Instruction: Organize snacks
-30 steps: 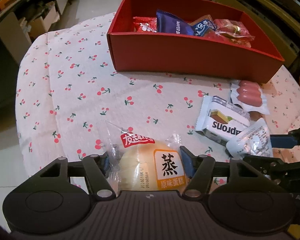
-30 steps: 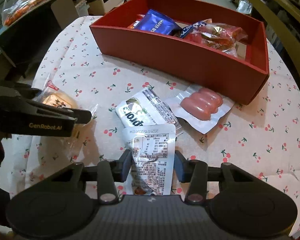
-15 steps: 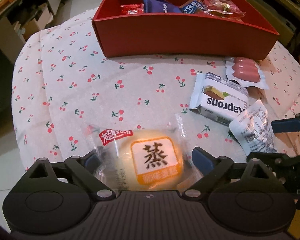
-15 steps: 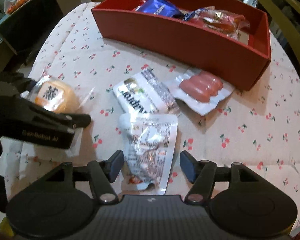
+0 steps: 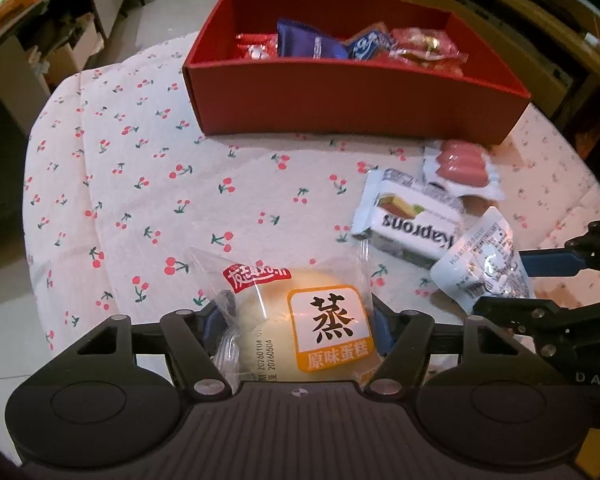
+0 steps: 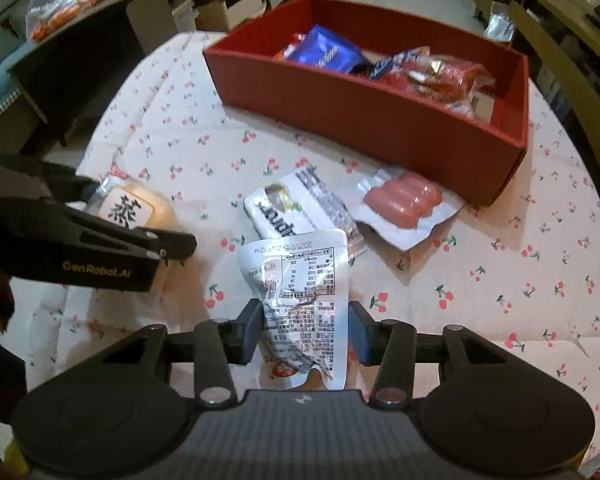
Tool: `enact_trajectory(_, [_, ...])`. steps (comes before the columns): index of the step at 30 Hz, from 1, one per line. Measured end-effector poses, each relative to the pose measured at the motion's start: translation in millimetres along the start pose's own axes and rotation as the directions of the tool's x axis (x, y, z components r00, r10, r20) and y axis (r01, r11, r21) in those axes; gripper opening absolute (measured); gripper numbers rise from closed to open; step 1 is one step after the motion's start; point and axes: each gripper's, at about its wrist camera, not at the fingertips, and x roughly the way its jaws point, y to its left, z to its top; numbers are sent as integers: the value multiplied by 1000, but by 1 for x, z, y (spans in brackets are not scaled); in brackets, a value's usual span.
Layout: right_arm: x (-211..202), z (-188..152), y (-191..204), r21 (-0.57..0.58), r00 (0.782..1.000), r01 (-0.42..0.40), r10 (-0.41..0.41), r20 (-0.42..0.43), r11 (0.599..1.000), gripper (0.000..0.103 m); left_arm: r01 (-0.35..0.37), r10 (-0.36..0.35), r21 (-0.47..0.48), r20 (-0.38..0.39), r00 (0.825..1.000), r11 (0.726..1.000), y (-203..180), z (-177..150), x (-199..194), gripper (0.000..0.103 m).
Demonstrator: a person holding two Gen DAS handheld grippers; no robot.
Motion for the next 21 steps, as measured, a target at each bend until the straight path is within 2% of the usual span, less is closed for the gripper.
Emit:
enact_trajectory(6, [-13, 6, -6, 35, 999, -7, 6, 52, 999, 52, 33, -33, -14, 48, 998, 999, -5, 10, -14, 74])
enact_trajectory(21, [-24, 34, -26, 106, 991, -9, -6, 137, 994, 52, 47, -46, -1, 111, 993, 999, -21, 45, -17, 74])
